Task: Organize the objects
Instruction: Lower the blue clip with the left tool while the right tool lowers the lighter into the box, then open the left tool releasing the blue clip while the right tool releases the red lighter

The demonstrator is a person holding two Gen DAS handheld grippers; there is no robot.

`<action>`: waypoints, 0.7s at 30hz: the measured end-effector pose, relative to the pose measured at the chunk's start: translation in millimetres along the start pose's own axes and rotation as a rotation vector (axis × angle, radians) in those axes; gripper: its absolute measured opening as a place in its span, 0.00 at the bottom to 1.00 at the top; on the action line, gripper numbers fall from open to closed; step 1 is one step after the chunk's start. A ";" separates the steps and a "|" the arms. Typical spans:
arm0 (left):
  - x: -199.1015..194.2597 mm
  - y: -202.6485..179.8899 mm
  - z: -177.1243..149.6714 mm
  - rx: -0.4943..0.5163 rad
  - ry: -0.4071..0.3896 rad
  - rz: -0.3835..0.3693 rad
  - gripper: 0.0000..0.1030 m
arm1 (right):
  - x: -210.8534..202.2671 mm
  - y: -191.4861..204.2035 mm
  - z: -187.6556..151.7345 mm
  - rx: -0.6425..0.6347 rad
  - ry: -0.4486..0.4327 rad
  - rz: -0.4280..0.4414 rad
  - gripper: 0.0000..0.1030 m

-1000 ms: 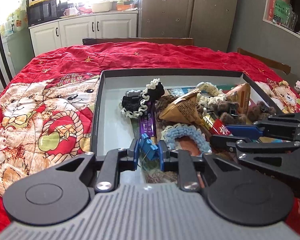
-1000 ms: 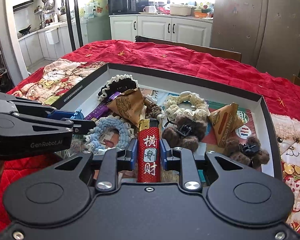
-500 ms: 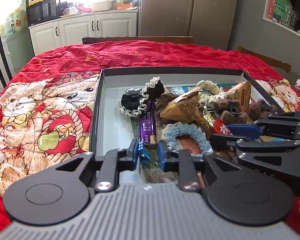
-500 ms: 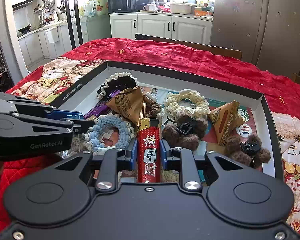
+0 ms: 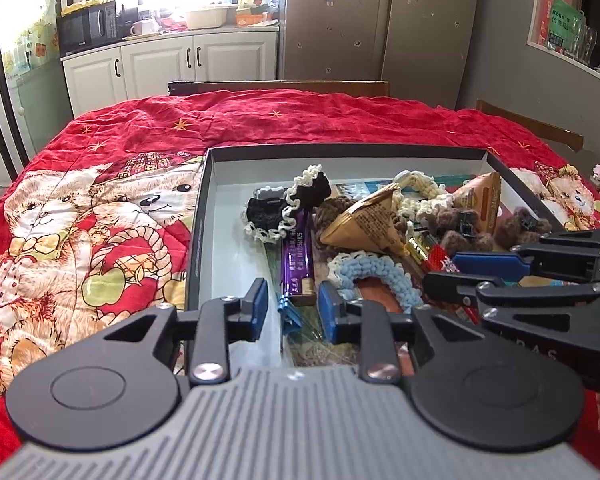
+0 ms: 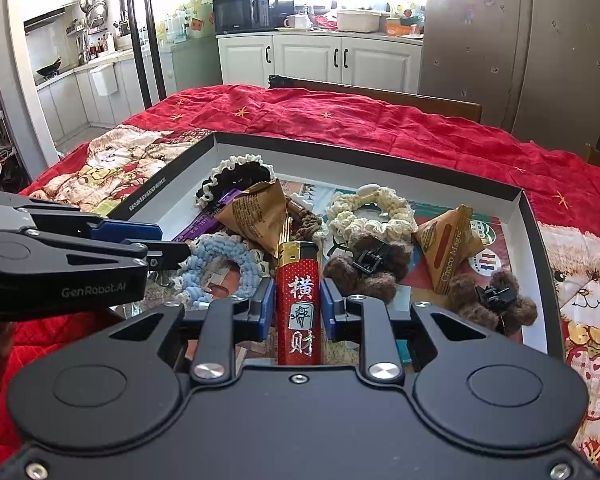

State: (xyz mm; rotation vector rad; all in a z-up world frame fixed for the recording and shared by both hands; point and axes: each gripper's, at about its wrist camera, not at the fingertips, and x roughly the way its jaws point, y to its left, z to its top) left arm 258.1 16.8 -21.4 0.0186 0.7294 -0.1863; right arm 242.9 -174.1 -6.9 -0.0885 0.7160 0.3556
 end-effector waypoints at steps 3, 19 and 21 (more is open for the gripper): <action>-3.8 -0.2 0.7 0.000 -0.011 -0.001 0.52 | -3.6 0.6 -0.1 0.001 -0.007 0.003 0.28; -37.1 -7.7 5.9 0.019 -0.077 0.051 0.80 | -41.1 0.3 0.0 0.017 -0.057 -0.001 0.37; -43.3 -9.9 4.6 0.021 -0.084 0.055 0.83 | -47.3 0.2 -1.6 0.017 -0.056 -0.005 0.37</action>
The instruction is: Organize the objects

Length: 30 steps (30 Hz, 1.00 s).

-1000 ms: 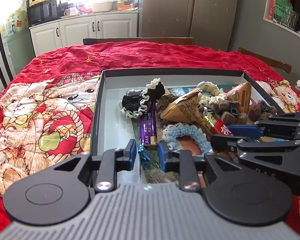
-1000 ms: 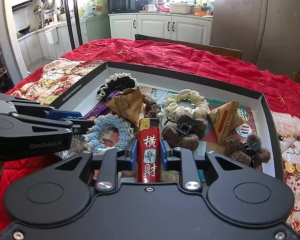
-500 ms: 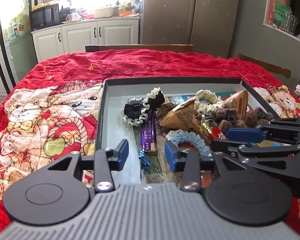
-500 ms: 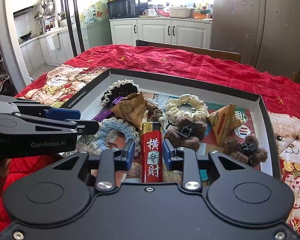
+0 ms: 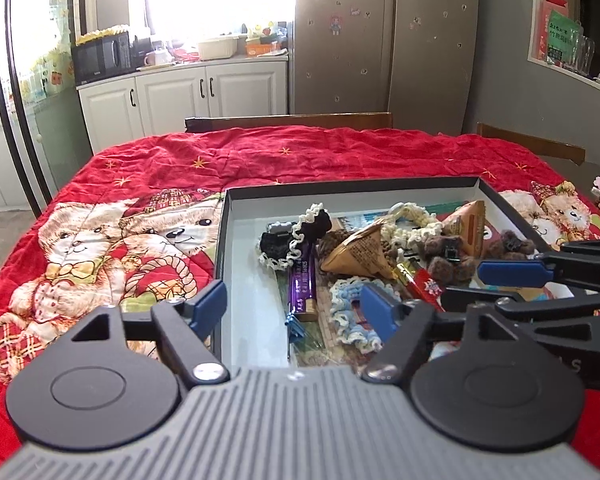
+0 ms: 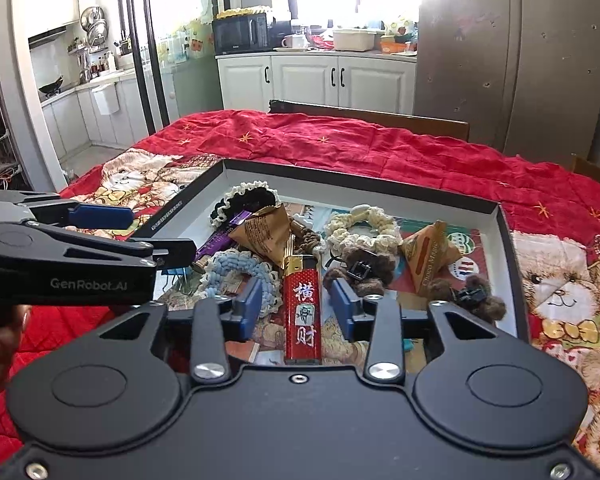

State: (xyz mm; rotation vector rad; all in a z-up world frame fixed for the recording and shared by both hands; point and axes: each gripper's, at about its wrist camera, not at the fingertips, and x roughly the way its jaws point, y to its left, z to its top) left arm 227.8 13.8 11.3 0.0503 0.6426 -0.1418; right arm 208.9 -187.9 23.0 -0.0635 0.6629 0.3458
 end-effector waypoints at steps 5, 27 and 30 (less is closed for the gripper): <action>-18.3 -5.0 -4.6 0.000 -0.017 0.000 0.87 | -21.2 0.6 -6.1 -0.008 0.001 -0.012 0.40; -96.9 -23.9 -36.8 -0.032 -0.060 -0.011 1.00 | -138.1 12.6 -51.4 -0.001 -0.063 -0.094 0.78; -104.1 -26.8 -44.2 -0.041 -0.062 -0.017 1.00 | -150.1 16.3 -59.6 -0.003 -0.077 -0.113 0.82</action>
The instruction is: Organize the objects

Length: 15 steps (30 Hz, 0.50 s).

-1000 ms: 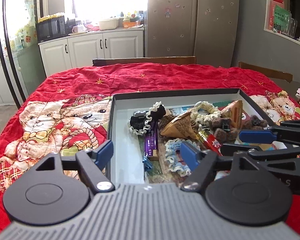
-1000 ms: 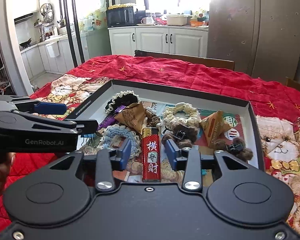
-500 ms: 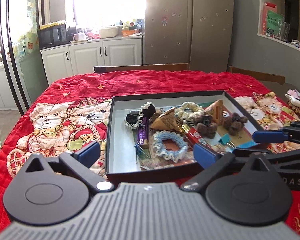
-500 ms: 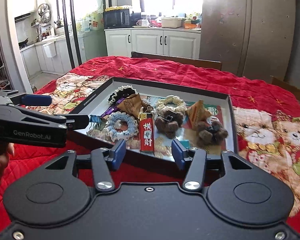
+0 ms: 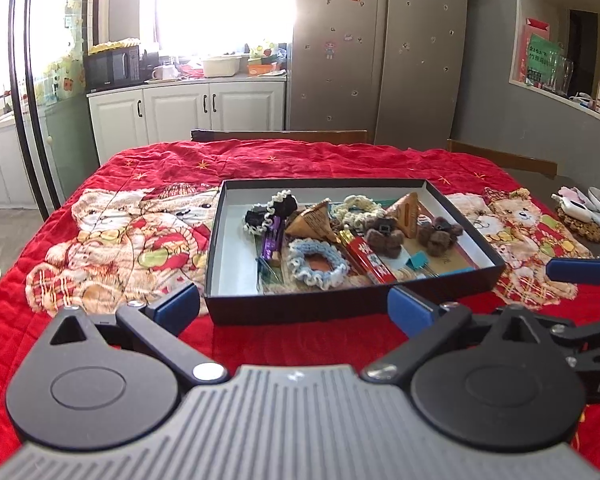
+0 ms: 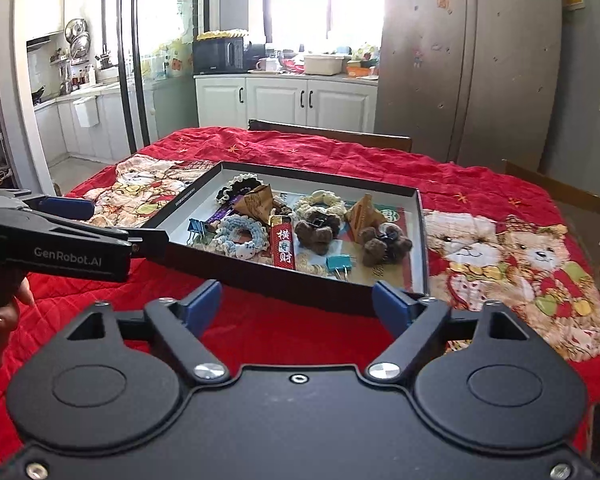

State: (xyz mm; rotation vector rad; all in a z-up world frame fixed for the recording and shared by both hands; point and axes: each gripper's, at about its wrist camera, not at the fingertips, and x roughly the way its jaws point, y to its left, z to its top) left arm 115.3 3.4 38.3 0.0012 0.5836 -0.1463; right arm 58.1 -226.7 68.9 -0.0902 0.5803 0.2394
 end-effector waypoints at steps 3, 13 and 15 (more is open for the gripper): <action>-5.8 -3.7 -6.7 -0.008 0.000 -0.008 1.00 | -7.8 1.4 -6.8 0.006 -0.001 -0.010 0.84; -22.2 -17.2 -26.6 -0.003 0.006 0.015 1.00 | -32.5 -1.4 -22.8 0.057 -0.032 -0.058 0.94; -25.4 -19.1 -28.7 0.000 -0.003 0.026 1.00 | -36.0 -0.3 -25.9 0.061 -0.033 -0.069 0.95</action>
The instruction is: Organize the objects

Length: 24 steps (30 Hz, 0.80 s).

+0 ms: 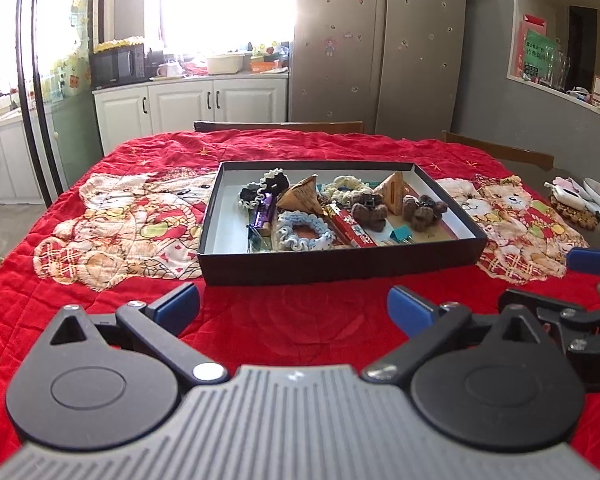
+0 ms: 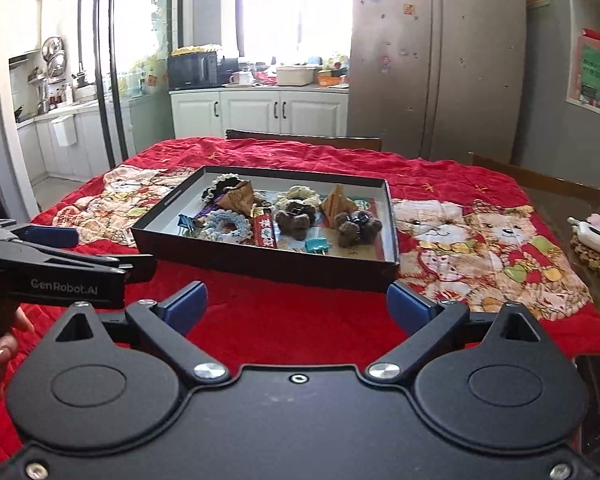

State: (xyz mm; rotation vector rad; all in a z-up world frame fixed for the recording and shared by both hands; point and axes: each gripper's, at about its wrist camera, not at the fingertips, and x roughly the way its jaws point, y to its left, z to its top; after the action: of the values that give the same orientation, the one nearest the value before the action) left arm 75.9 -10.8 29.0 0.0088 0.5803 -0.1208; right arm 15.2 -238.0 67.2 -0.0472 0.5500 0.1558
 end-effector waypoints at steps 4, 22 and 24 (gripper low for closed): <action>-7.2 -2.8 -5.5 0.001 -0.011 0.003 1.00 | -5.8 1.3 -6.8 0.011 -0.001 -0.007 0.96; -21.7 -14.7 -25.1 0.009 -0.023 0.044 1.00 | -20.2 1.3 -30.8 0.057 0.000 -0.062 0.97; -21.8 -16.2 -26.0 0.013 -0.017 0.039 1.00 | -21.2 1.7 -31.6 0.056 -0.002 -0.066 0.97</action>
State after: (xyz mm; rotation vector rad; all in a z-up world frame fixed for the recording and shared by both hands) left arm 41.8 -23.4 19.7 0.0314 0.5623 -0.0868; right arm -19.2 -241.9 51.4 -0.0104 0.5501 0.0758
